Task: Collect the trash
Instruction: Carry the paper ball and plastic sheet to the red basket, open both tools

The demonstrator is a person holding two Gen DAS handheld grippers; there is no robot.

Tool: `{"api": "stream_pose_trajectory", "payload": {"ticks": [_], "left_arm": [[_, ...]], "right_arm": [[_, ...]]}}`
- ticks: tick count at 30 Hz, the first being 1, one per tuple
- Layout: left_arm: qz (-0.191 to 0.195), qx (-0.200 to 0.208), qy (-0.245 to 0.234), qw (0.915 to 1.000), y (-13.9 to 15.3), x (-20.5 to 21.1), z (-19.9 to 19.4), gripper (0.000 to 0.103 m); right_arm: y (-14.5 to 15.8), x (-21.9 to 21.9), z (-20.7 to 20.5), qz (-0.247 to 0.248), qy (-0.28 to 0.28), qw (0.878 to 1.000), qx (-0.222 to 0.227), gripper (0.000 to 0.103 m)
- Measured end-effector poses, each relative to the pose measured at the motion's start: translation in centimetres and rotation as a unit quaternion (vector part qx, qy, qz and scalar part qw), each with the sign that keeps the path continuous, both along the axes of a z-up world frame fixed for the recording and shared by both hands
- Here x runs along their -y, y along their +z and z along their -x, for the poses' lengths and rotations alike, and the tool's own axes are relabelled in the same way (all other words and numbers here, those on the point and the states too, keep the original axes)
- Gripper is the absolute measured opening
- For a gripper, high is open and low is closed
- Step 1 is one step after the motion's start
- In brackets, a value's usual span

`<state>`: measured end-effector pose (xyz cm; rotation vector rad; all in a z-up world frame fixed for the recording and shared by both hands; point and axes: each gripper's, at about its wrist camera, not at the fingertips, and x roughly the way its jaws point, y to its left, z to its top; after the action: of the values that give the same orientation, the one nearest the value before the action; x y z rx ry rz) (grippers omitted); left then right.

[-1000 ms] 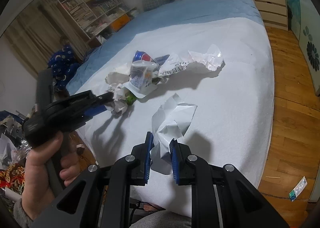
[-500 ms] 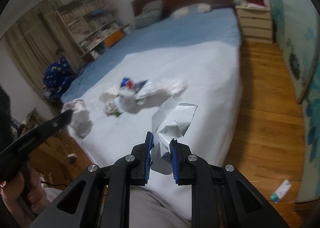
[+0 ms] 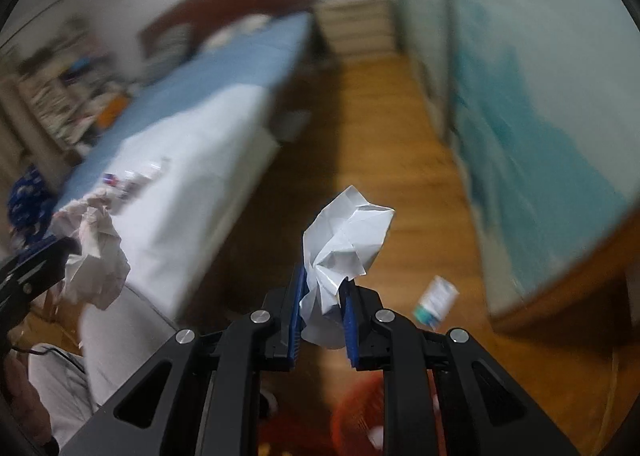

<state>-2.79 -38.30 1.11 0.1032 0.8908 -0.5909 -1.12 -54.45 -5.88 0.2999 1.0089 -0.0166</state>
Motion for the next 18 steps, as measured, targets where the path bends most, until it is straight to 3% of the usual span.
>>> {"api": "stream_pose_trajectory", "payload": {"ticks": [4,7,11,14,17,18], "left_arm": [[-0.024,-0.078,-0.067,0.9944,-4.8,5.1,1.3,0.033],[-0.059,-0.147,-0.104,0.9819,-9.3,7.9,2.1,0.033],[-0.117,-0.196,-0.142,0.9632,-13.7,9.9,3.4,0.033],[-0.139,-0.207,-0.153,0.9563,-14.3,10.5,3.6,0.035],[-0.153,-0.203,-0.154,0.9548,-14.2,11.2,3.4,0.047],[-0.156,-0.202,-0.155,0.9544,-14.3,11.3,3.6,0.050]], "right_arm": [[-5.6,4.3,4.5,-0.019,-0.043,0.997,-0.069,0.020],[-10.1,6.5,7.7,-0.048,-0.070,0.988,-0.127,0.020],[-14.6,7.4,11.0,-0.078,-0.085,0.976,-0.184,0.020],[-16.2,7.5,12.4,-0.092,-0.095,0.971,-0.201,0.022],[-16.7,7.8,13.3,-0.096,-0.105,0.969,-0.204,0.035],[-16.8,7.5,13.4,-0.090,-0.108,0.969,-0.204,0.047]]}}
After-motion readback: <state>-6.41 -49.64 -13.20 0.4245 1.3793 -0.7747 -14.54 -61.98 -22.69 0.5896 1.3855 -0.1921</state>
